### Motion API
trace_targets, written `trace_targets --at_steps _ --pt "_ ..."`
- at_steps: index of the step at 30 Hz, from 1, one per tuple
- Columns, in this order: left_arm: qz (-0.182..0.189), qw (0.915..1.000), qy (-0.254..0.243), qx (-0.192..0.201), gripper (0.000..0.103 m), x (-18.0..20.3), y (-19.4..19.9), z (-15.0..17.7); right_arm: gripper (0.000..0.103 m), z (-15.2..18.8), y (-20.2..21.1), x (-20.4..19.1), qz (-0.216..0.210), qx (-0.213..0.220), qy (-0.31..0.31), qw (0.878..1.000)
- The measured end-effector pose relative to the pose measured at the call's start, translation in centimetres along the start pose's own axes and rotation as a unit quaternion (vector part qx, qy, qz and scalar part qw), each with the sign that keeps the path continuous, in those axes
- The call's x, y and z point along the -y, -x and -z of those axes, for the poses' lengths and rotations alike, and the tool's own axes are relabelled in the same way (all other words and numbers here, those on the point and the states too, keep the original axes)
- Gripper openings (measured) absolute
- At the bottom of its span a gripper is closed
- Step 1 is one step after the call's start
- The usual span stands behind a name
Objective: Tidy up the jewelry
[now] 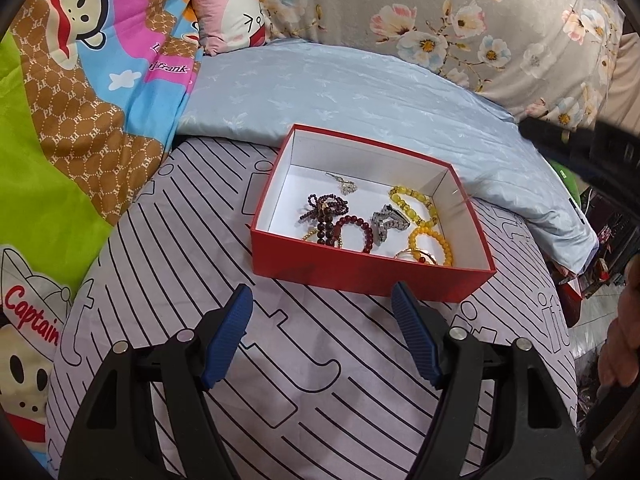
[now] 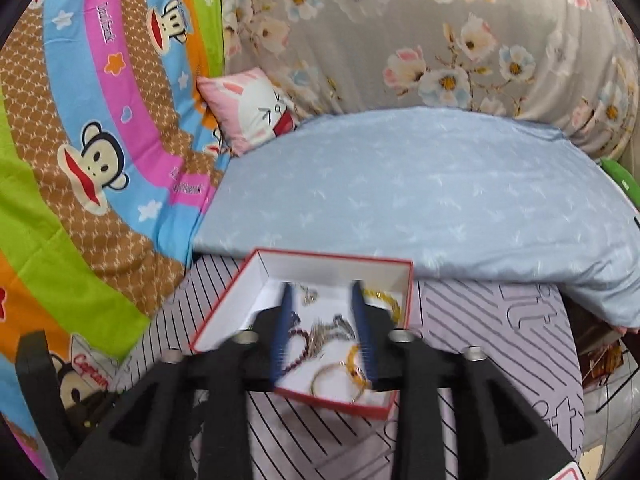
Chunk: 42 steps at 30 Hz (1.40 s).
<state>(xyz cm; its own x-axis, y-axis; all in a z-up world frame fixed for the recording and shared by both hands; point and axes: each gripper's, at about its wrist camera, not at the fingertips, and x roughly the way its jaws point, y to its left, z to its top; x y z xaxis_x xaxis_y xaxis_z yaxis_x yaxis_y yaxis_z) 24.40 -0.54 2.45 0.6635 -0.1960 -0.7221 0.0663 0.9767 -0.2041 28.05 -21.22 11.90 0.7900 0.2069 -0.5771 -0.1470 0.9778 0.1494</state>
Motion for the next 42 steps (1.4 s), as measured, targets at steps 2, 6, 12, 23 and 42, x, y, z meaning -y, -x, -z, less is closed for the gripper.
trace_targets --at_steps 2,6,12,23,42 --pt "-0.001 1.0 0.0 0.001 0.068 -0.2 0.2 0.0 0.044 0.0 0.5 -0.5 -0.004 0.006 0.002 1.0" --pt "-0.001 1.0 0.004 0.004 0.068 -0.2 0.4 -0.1 0.045 1.4 1.1 -1.0 -0.008 -0.001 0.005 1.0" --pt "-0.017 0.9998 -0.004 0.007 0.068 0.5 1.1 0.0 0.051 4.9 1.3 -1.4 0.013 -0.03 0.01 0.999" --pt "-0.048 0.9985 -0.018 0.019 0.071 1.9 2.9 -0.2 0.066 7.9 3.0 -1.5 0.058 -0.039 0.004 0.998" --pt "-0.083 0.9951 -0.032 0.042 0.076 3.6 4.5 -0.3 0.073 8.2 5.3 -0.6 0.066 -0.029 -0.023 0.997"
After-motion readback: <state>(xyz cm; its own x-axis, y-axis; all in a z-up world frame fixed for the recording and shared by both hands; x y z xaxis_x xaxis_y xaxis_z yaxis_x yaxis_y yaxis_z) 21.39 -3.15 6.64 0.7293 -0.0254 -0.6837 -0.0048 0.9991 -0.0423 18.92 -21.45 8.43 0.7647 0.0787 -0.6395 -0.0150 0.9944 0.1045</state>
